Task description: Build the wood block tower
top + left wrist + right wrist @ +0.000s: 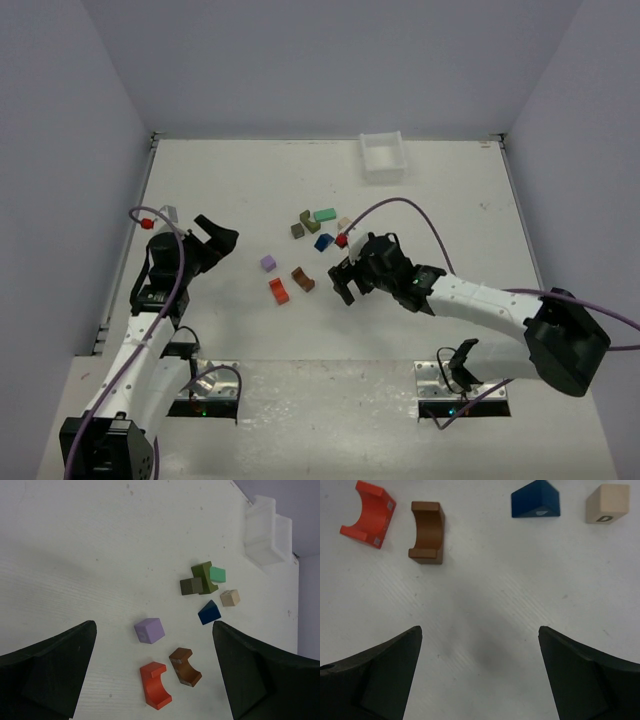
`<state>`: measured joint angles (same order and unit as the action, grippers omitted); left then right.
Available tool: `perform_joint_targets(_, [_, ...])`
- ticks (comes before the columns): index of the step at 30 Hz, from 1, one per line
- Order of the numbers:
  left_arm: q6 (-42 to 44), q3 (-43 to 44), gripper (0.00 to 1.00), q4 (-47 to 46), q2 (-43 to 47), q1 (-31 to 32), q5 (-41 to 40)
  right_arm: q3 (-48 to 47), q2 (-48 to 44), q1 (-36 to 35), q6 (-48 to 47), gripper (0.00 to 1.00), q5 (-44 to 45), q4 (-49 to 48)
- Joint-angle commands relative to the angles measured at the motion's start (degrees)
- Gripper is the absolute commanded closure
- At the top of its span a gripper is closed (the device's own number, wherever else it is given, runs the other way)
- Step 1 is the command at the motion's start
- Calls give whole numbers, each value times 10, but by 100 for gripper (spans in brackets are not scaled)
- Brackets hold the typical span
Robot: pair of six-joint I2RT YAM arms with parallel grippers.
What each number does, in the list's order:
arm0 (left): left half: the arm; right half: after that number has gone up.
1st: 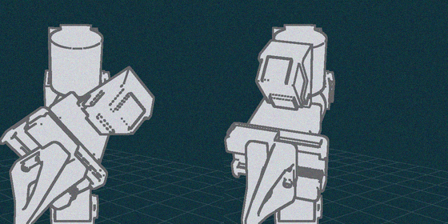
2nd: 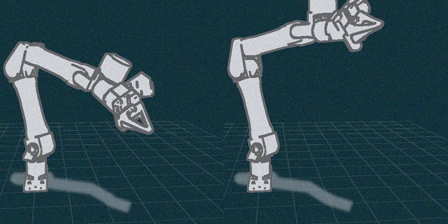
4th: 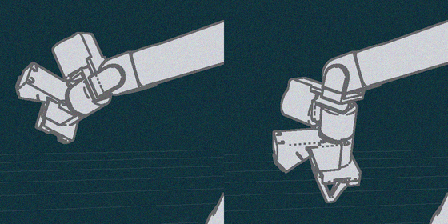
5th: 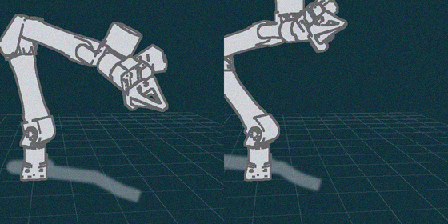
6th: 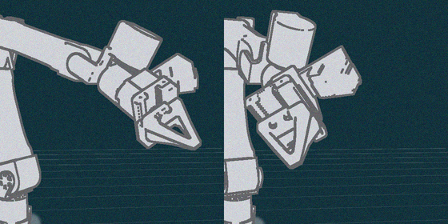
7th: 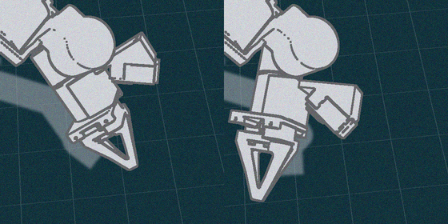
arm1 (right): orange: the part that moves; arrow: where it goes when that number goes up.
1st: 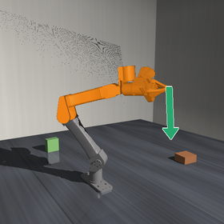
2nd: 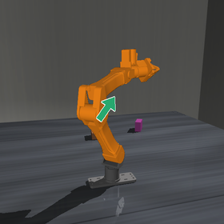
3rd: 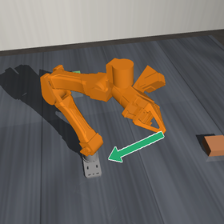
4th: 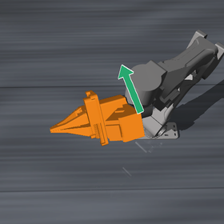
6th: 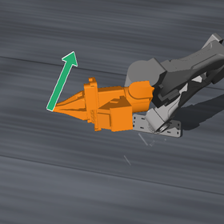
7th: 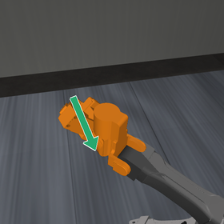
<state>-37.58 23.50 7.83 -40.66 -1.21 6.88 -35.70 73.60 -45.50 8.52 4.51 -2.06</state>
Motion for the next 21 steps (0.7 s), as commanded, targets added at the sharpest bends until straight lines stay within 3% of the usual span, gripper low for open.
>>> perform_joint_targets(1, [-2, -8, 0, -5, 10, 1, -7, 39, -7, -44, 49, 1, 21, -114])
perform_joint_targets(13, [1, -17, 0, 4, 38, 1, -12, -96, 210, -130, 34, 2, 90, -137])
perform_joint_targets(21, [0, -19, 0, 5, 59, 1, -15, -139, 267, -131, 51, 21, 91, -124])
